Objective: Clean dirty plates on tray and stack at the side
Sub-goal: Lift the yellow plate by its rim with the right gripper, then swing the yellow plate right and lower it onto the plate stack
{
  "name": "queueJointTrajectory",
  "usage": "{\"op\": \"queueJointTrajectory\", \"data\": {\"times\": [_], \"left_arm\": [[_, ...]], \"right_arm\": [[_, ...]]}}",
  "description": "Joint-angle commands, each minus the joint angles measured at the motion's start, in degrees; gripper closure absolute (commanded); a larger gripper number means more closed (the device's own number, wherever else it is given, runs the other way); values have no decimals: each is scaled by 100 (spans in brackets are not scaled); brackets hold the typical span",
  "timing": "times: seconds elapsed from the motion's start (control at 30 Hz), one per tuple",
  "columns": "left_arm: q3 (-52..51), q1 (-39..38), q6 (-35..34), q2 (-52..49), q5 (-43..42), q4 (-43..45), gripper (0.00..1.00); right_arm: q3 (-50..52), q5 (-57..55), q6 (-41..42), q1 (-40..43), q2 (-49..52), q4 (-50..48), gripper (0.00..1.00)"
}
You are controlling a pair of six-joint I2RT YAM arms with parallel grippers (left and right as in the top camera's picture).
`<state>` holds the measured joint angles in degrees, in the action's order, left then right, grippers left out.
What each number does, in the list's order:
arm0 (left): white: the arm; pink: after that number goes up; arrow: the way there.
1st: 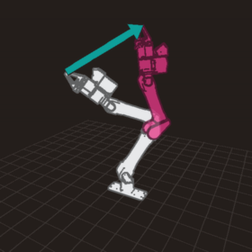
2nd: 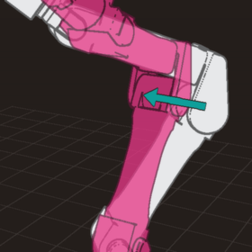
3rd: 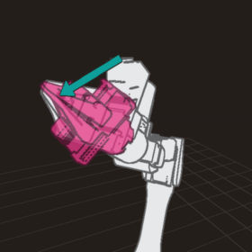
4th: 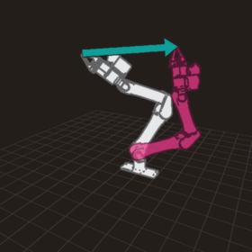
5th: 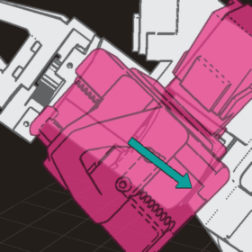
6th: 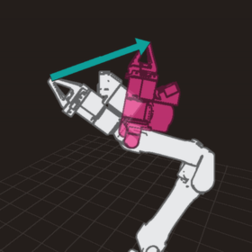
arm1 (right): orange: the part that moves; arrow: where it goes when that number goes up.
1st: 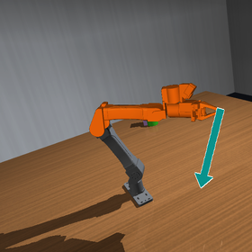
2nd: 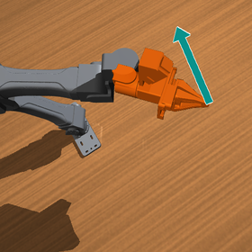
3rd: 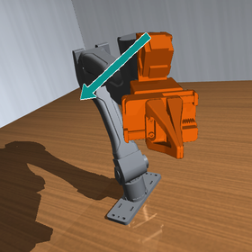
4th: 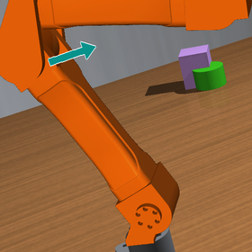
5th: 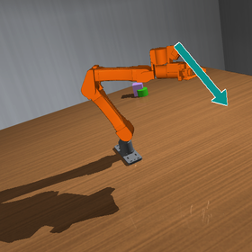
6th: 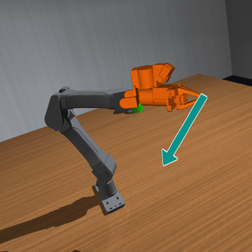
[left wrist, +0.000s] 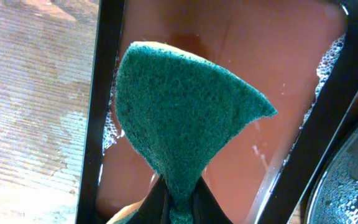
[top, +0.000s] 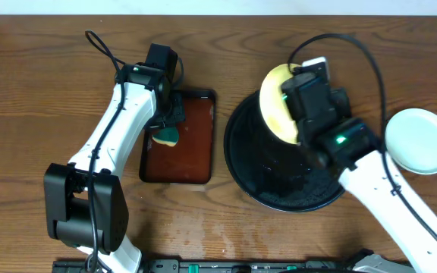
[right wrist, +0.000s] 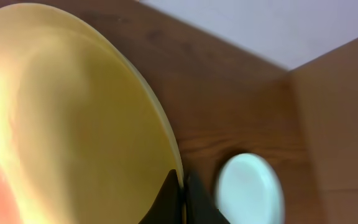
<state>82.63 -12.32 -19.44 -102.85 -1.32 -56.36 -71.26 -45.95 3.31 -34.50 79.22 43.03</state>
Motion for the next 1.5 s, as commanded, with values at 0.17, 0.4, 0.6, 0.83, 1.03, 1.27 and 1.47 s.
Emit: {"op": "queueJointTrajectory", "data": {"times": [0.17,0.4,0.6,0.83,1.03,1.27,1.47], "left_arm": [[2,-2,52,28,33,74,92],[2,-2,55,28,33,94,92],[2,-2,55,26,33,140,92],[2,-2,52,26,31,138,92],[2,-2,52,26,31,175,92],[-186,-4,28,17,31,358,92],[-649,-2,28,17,31,883,92]], "right_arm": [[-94,-2221,136,-1342,-17,-103,99],[-92,-3775,133,-2201,192,-256,99],[-94,-4404,133,-2492,511,-345,99],[-92,-4030,393,-2417,807,-385,99],[-92,-1410,767,-1659,813,-382,99],[-94,1622,1279,-55,675,-450,99],[-94,3711,1276,1790,564,-494,99]]}}
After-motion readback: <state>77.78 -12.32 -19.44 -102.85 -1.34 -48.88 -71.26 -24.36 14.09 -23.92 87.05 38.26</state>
